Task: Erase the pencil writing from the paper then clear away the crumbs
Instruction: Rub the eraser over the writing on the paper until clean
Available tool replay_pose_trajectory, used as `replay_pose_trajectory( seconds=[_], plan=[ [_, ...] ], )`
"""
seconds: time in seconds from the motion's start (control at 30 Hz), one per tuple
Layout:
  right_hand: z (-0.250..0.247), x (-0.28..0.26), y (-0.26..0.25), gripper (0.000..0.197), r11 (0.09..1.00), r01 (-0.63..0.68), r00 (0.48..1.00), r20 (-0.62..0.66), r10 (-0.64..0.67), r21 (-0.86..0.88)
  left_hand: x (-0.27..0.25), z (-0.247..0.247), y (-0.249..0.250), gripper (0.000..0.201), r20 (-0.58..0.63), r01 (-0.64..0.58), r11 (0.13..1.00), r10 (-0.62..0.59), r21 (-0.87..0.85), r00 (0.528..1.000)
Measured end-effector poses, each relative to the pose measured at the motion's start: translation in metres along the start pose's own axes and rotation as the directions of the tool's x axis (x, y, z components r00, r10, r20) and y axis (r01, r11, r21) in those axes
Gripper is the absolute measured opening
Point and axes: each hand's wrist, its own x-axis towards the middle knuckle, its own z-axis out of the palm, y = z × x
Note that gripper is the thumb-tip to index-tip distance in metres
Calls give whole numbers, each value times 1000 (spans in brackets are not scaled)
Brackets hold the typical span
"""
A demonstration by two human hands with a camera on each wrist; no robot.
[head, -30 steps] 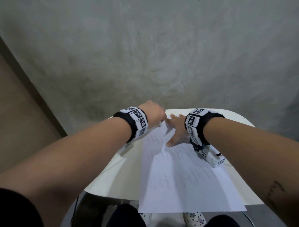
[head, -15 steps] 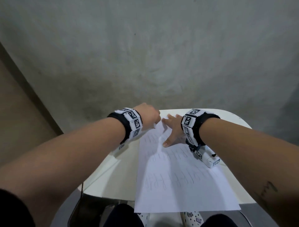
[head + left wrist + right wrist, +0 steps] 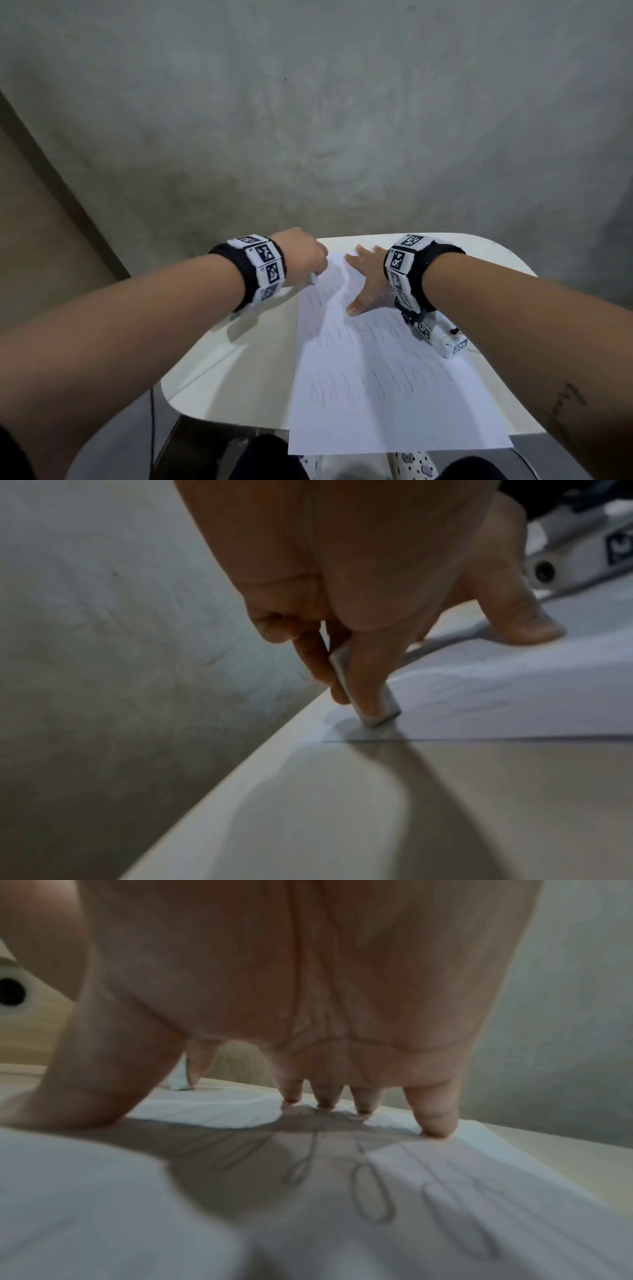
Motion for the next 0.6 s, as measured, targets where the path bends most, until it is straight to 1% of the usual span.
replay_pose_trajectory(
  seconds=[0.07, 0.1, 0.17, 0.23, 0.37, 0.43, 0.5, 0.57, 0.6],
  plan=[
    [0, 0, -1, 128, 1000, 5, 1000, 1, -5, 13, -1, -2, -4, 20, 50, 1, 999, -3, 40, 999],
    [-3, 0, -2, 129, 1000, 8, 1000, 9, -9, 22, 2, -7, -2, 20, 52, 7, 998, -10, 62, 999],
    [-7, -2, -3, 125, 999, 14, 1000, 19, -15, 38, 8, -17, 9, 20, -14, 20, 998, -19, 53, 1000],
    [-8, -5, -3, 117, 999, 33, 999, -23, -33, 27, 12, -20, 18, 24, -75, 22, 1000, -21, 2, 997],
    [-3, -4, -2, 125, 1000, 16, 1000, -3, -16, -19, 4, -5, 11, 21, -69, 28, 996, -33, -80, 997],
    [-3, -2, 7, 127, 1000, -14, 1000, 17, 14, 1, 1, 1, 9, 19, -89, 27, 996, -35, -88, 995],
    [-4, -9, 21, 126, 997, -64, 998, -4, 64, -33, 1, 3, 11, 18, -104, 26, 997, -33, -72, 994],
    [-4, -16, 36, 122, 995, -75, 997, -4, 75, -62, 3, 1, 11, 18, -79, 27, 998, -32, -57, 996],
    [-5, -20, 39, 120, 996, -69, 998, 9, 69, -62, 4, -2, 9, 19, -46, 32, 998, -35, -50, 998]
  ],
)
